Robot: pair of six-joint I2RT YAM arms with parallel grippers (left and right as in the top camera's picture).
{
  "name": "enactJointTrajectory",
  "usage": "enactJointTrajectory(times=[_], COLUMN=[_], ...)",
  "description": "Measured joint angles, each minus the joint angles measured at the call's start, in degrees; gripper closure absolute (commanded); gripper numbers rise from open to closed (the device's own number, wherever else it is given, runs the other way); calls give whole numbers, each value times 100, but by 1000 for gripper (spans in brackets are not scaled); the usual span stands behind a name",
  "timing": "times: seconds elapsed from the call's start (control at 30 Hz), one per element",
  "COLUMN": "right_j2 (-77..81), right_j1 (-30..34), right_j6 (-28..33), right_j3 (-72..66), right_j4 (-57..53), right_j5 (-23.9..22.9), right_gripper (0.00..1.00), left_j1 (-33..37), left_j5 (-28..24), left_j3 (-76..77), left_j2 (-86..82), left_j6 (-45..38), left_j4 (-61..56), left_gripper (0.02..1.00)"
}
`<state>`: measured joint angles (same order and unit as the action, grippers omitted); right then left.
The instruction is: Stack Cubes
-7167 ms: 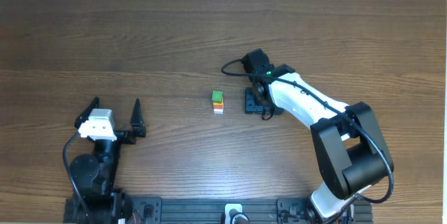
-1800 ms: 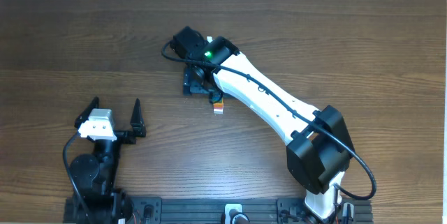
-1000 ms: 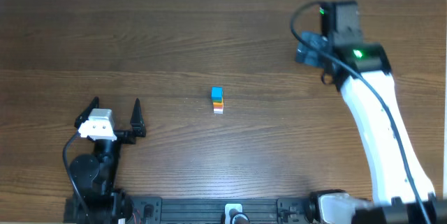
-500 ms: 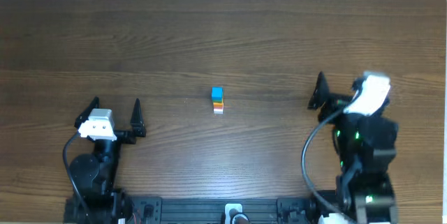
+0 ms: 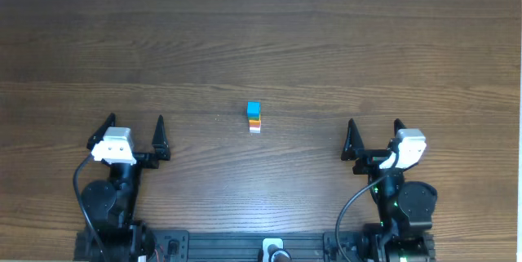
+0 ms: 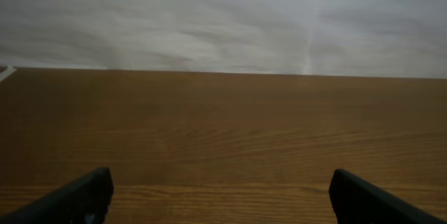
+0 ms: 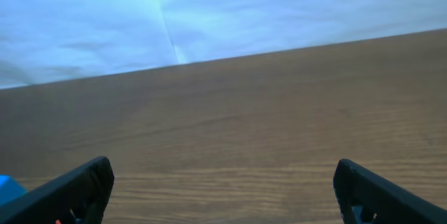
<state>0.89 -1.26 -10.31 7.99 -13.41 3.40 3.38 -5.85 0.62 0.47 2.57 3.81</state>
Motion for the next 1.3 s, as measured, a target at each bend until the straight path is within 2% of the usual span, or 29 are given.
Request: enactJointTrajectory(times=[0.13,0.43,0.63,1.3], right_j2=[7,2,0,0], right_j1=[48,48,42,42], right_j6=[162,761,1097,1189], right_j3=[-431,-455,-680,-710], right_j4=[243,361,903,942], right_j5=[17,127,275,278], right_gripper=[9,7,9,7], left_j1=[0,0,0,0], left_j5=[0,0,0,0], left_j3=[0,0,0,0], left_j2=[0,0,0,0], left_j6=[0,0,0,0], left_j4=[2,0,0,0], left_gripper=[18,18,18,18])
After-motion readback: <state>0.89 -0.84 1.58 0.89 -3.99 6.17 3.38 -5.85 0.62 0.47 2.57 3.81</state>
